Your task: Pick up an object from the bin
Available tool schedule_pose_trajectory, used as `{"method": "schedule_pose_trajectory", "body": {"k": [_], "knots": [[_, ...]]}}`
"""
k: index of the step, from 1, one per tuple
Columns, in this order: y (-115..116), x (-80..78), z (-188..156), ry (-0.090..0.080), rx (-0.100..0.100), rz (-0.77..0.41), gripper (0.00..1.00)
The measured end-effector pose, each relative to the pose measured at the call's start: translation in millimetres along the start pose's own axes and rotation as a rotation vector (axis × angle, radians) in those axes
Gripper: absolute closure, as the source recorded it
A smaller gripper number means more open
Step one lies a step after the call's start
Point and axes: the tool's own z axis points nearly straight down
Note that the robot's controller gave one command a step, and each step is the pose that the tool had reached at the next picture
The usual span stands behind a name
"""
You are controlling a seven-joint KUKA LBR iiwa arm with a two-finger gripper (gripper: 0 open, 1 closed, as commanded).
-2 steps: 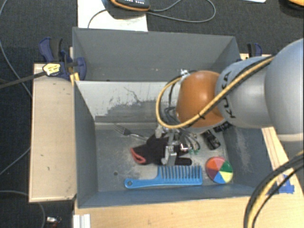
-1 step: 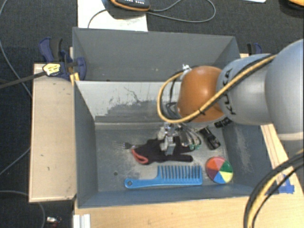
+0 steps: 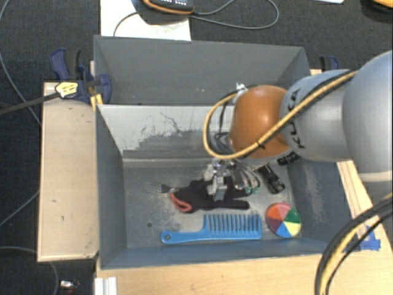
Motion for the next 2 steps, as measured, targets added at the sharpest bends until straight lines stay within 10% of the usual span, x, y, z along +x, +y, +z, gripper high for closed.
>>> {"method": "schedule_pose_trajectory", "body": {"k": [2], "knots": [[0, 0.4, -74, 0.007, 0.000, 0.006, 1.00]]}}
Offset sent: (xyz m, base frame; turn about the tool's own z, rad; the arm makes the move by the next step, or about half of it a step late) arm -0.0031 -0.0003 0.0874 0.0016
